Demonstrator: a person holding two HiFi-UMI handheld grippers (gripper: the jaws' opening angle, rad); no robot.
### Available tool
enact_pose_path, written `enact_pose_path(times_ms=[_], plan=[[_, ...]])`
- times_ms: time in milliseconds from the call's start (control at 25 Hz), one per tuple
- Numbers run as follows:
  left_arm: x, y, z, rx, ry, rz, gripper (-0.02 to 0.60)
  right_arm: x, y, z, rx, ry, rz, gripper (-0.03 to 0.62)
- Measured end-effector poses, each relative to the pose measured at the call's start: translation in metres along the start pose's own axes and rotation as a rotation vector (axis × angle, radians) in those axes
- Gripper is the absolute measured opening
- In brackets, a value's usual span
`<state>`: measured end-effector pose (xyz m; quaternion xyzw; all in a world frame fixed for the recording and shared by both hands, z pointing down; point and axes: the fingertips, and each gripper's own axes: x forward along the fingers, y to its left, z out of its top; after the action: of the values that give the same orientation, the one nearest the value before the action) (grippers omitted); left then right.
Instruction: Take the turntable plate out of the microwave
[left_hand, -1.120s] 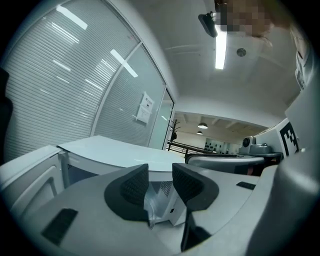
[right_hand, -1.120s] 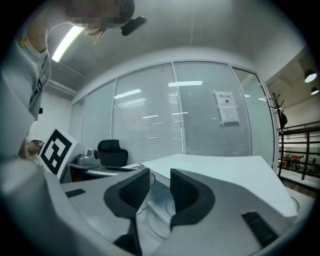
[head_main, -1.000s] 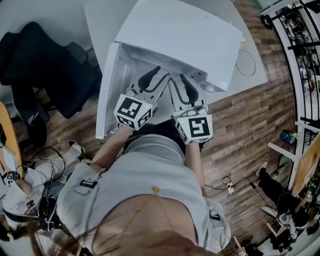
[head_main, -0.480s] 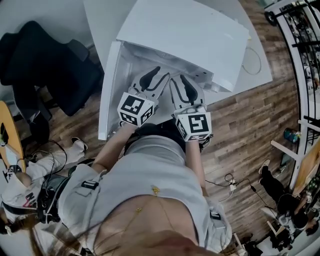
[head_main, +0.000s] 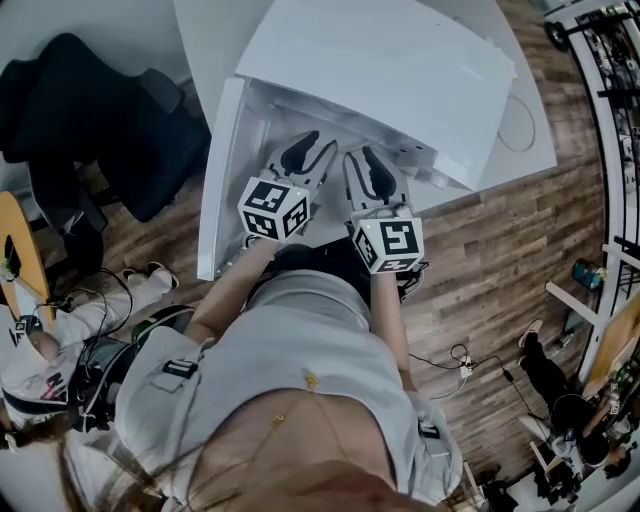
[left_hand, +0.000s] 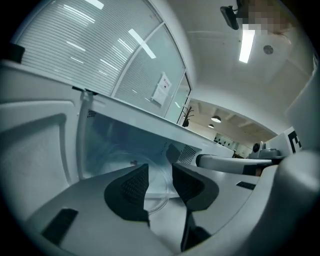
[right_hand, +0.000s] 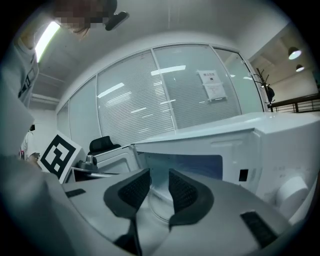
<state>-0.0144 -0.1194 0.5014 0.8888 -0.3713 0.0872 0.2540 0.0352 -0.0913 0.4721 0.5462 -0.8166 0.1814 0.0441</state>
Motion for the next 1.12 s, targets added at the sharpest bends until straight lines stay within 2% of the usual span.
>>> enact_pose_path(times_ms=[200, 520, 800, 1120], plan=[[0.004, 0.014, -0.026, -0.043, 0.061, 0.026, 0.149, 0.005, -0.006, -0.023, 0.048, 0.038, -0.02, 0.118], [0.012, 0.042, -0.048, -0.091, 0.122, 0.085, 0.15, 0.021, -0.017, -0.053, 0.088, 0.133, -0.039, 0.133], [0.017, 0.062, -0.068, -0.155, 0.16, 0.129, 0.176, 0.029, -0.032, -0.083, 0.215, 0.195, -0.064, 0.162], [0.025, 0.08, -0.083, -0.237, 0.196, 0.156, 0.226, 0.033, -0.055, -0.115, 0.399, 0.246, -0.136, 0.19]])
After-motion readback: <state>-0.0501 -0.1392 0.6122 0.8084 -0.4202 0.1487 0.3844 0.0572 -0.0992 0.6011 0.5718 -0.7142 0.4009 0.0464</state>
